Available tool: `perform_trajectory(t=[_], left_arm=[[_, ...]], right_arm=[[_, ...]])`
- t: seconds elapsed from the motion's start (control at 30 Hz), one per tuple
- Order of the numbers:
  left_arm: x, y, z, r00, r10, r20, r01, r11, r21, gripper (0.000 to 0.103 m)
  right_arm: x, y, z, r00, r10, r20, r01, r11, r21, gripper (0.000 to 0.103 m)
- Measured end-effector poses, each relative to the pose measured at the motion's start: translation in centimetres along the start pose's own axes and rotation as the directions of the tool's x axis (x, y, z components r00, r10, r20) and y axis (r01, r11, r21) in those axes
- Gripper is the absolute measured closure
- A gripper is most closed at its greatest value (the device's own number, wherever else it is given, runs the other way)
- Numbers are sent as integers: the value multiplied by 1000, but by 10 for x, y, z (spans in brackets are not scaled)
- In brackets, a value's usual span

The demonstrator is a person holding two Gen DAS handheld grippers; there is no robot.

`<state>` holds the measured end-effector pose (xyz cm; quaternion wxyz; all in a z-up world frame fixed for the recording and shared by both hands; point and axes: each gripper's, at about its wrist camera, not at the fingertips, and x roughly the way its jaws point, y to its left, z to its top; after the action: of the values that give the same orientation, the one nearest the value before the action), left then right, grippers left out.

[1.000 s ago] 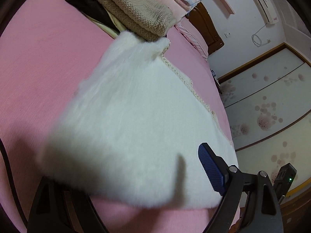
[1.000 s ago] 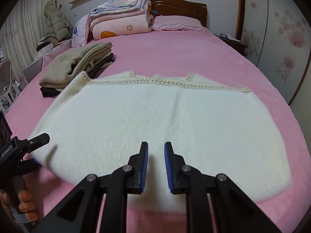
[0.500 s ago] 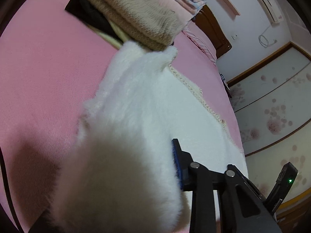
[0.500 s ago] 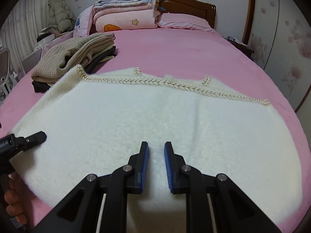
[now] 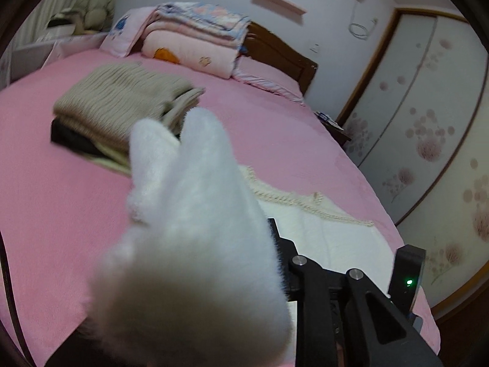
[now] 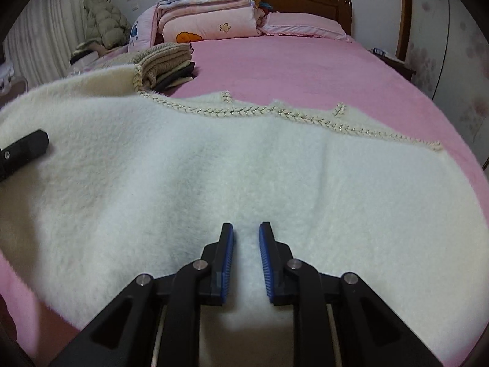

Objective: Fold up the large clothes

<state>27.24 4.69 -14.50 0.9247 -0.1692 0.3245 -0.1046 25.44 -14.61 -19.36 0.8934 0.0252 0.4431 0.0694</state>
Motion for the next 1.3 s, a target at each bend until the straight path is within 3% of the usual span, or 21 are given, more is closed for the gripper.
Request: perform_trajectory(t=[0.17,0.33,0.43,0.5,0.57,0.63,0.7,0.8,0.83,0.87,0.97,1.1,1.13,1.23,1.3], left_arm=[[-1,-78,18,998,-48,34,43,989,142,83],[3,-156,-2,990,-137,12,129,957,260,83],[27,-195,-27,981,-179,-70,192,936,294,83],[50,-214,-53,970,-179,-164,222,925,308,83],[75,-230,-80,954,-147,-260,230,917,325,82],[92,-241,-107,952,-96,-291,207,901,381,82],[94,-246,-118,960,-58,-275,178,883,435,81],[87,-250,-123,961,-41,-273,165,877,450,77],[85,-251,-120,957,-48,-285,175,882,438,68],[83,-250,-117,949,-69,-309,200,887,416,54],[77,-246,-103,918,-143,-369,277,899,340,31],[47,-229,-84,887,-236,-398,348,907,238,27],[38,-221,-77,885,-256,-389,354,912,205,27],[15,-196,-57,913,-268,-307,319,939,131,24],[4,-177,-53,942,-204,-265,242,963,118,19]], right_arm=[[-30,-35,-1,996,90,18,-91,988,122,93],[-81,-91,-23,997,-3,81,-13,978,207,93],[-104,-129,-46,993,-94,72,74,967,243,93],[-118,-155,-63,987,-150,49,131,952,278,93],[-128,-175,-77,984,-177,31,158,935,319,93],[-136,-191,-89,982,-189,22,169,919,356,93],[-144,-204,-100,980,-199,15,178,907,382,93],[-148,-211,-107,980,-199,10,179,900,397,93],[-149,-212,-107,981,-195,12,174,899,401,93],[-150,-213,-107,982,-190,13,169,899,404,93],[-157,-215,-105,983,-182,28,154,898,411,93],[-172,-219,-97,988,-144,54,108,899,424,90],[-177,-221,-95,990,-129,62,90,897,433,84],[-183,-224,-87,994,-49,93,-1,880,474,58],[-186,-224,-82,993,2,116,-59,870,490,52]])
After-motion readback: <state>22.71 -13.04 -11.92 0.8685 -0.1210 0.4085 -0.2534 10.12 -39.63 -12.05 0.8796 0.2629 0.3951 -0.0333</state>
